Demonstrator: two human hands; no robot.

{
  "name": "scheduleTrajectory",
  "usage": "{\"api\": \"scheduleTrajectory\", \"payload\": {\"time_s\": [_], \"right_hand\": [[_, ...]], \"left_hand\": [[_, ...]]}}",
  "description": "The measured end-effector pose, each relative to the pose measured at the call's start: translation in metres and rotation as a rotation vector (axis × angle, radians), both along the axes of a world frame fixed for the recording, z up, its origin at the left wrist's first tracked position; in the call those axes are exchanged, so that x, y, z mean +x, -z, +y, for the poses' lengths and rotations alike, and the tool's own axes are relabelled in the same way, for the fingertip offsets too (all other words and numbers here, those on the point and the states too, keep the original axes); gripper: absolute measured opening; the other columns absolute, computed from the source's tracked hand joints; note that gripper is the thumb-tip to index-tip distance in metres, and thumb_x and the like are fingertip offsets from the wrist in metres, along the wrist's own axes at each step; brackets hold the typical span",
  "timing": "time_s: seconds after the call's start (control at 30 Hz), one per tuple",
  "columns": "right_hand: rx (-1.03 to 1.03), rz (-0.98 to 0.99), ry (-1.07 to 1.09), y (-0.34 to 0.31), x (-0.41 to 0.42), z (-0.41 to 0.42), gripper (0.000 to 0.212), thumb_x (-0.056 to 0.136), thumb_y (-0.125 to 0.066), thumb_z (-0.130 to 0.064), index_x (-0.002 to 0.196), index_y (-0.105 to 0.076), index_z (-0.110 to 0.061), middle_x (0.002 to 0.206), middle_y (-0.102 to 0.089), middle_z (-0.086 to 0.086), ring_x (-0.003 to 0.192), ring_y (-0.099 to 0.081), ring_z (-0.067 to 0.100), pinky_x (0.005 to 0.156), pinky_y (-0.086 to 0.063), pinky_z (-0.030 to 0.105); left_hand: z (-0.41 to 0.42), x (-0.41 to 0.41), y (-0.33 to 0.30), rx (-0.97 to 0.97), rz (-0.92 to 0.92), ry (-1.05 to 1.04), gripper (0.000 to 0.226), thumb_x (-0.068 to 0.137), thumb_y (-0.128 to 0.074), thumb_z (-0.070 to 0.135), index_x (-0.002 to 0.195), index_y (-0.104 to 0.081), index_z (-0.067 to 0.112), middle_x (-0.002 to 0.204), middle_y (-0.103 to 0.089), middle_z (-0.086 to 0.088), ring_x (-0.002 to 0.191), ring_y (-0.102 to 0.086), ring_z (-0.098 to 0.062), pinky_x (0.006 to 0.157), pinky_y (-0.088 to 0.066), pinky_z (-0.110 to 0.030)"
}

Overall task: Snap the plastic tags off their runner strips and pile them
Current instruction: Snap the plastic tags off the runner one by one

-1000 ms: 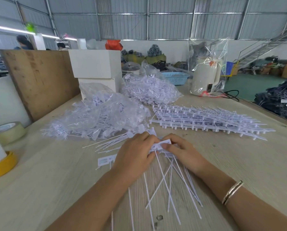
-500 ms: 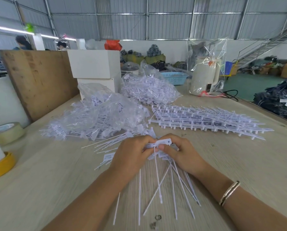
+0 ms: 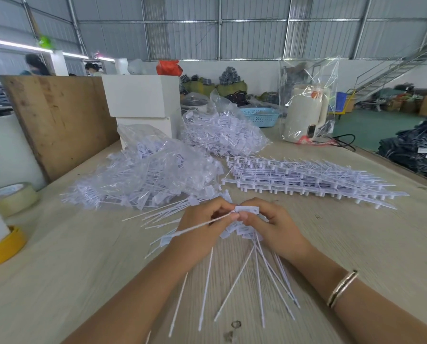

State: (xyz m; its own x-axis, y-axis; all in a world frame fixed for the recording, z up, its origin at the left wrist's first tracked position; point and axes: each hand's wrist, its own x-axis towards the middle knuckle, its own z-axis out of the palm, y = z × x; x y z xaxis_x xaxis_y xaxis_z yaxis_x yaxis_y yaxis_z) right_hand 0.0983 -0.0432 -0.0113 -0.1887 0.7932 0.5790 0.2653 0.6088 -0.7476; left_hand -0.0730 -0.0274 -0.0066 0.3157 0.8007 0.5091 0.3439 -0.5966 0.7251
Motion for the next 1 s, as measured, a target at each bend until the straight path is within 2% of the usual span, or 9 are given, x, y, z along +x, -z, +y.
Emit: {"api": "scheduleTrajectory", "payload": {"time_s": [0.17,0.23,0.3,0.47,0.57,0.63,0.77,0.9,1.0], "right_hand": [[-0.087,0.162,-0.018,0.0,0.003,0.001,0.022,0.09,-0.055,-0.003,0.09,-0.068,-0.02,0.077,-0.069,-0.015,0.067,-0.06,-0.001,0.066,-0.047,0.013],[-0.144,0.208,0.023,-0.002,0.005,0.001,0.019,0.09,-0.056,-0.004,0.087,-0.068,-0.02,0.071,-0.066,-0.013,0.065,-0.059,-0.001,0.064,-0.046,0.012],[-0.166,0.129,0.095,-0.001,0.006,0.003,0.014,0.09,-0.059,-0.008,0.085,-0.067,-0.019,0.077,-0.063,-0.009,0.069,-0.057,-0.002,0.067,-0.044,0.012],[-0.258,-0.337,0.335,0.008,0.011,0.013,0.004,0.087,-0.065,-0.025,0.087,-0.065,-0.029,0.105,-0.052,-0.006,0.104,-0.051,0.01,0.099,-0.034,0.035],[-0.274,-0.495,0.361,0.013,0.011,0.013,0.013,0.085,-0.065,-0.033,0.084,-0.056,-0.043,0.107,-0.045,-0.013,0.112,-0.043,0.01,0.101,-0.025,0.037],[-0.261,-0.554,0.374,0.013,0.008,0.014,0.018,0.084,-0.065,-0.037,0.097,-0.053,-0.042,0.107,-0.043,-0.016,0.112,-0.041,0.009,0.098,-0.024,0.035],[-0.194,-0.527,0.431,0.012,0.006,0.013,0.036,0.084,-0.063,-0.042,0.119,-0.052,-0.037,0.111,-0.044,-0.02,0.11,-0.039,0.003,0.087,-0.016,0.026],[-0.051,-0.392,0.391,0.005,0.002,0.004,0.01,0.088,-0.054,-0.051,0.097,-0.057,-0.047,0.106,-0.053,-0.025,0.107,-0.041,-0.004,0.084,-0.015,0.023],[-0.072,-0.384,0.3,0.004,-0.006,-0.002,0.019,0.085,-0.045,-0.063,0.08,-0.057,-0.049,0.096,-0.057,-0.025,0.104,-0.041,-0.008,0.091,-0.017,0.027]], "left_hand": [[0.001,0.002,-0.003,-0.141,-0.24,0.05,0.01,0.085,-0.064,0.017,0.082,-0.066,0.027,0.083,-0.072,0.0,0.08,-0.069,-0.019,0.075,-0.055,-0.036],[0.002,0.0,-0.002,-0.118,-0.194,0.027,0.013,0.084,-0.068,0.017,0.082,-0.065,0.03,0.078,-0.07,0.01,0.077,-0.067,-0.008,0.07,-0.053,-0.025],[0.001,-0.001,0.0,-0.042,-0.078,-0.019,0.016,0.082,-0.071,0.019,0.084,-0.063,0.032,0.074,-0.065,0.02,0.072,-0.06,0.004,0.065,-0.045,-0.012],[0.001,-0.003,0.002,0.161,0.238,-0.138,0.02,0.083,-0.068,0.028,0.101,-0.058,0.026,0.091,-0.061,0.015,0.084,-0.055,-0.003,0.07,-0.046,-0.024],[0.002,-0.004,0.003,0.144,0.287,-0.194,0.023,0.084,-0.067,0.028,0.1,-0.05,0.027,0.091,-0.056,0.014,0.083,-0.054,-0.006,0.067,-0.045,-0.024],[0.002,-0.005,0.003,0.146,0.318,-0.223,0.022,0.084,-0.067,0.028,0.094,-0.047,0.028,0.087,-0.054,0.013,0.079,-0.052,-0.007,0.064,-0.044,-0.024],[0.0,-0.004,0.003,0.175,0.386,-0.236,0.02,0.083,-0.067,0.029,0.09,-0.048,0.028,0.087,-0.055,0.011,0.08,-0.052,-0.01,0.065,-0.046,-0.03],[-0.002,-0.003,0.001,0.238,0.439,-0.207,0.022,0.084,-0.068,0.026,0.094,-0.05,0.022,0.093,-0.048,0.01,0.082,-0.051,-0.011,0.065,-0.042,-0.026],[-0.003,0.0,-0.001,0.29,0.48,-0.168,0.02,0.083,-0.068,0.02,0.095,-0.052,0.016,0.099,-0.041,0.008,0.076,-0.051,-0.012,0.059,-0.04,-0.026]]}}
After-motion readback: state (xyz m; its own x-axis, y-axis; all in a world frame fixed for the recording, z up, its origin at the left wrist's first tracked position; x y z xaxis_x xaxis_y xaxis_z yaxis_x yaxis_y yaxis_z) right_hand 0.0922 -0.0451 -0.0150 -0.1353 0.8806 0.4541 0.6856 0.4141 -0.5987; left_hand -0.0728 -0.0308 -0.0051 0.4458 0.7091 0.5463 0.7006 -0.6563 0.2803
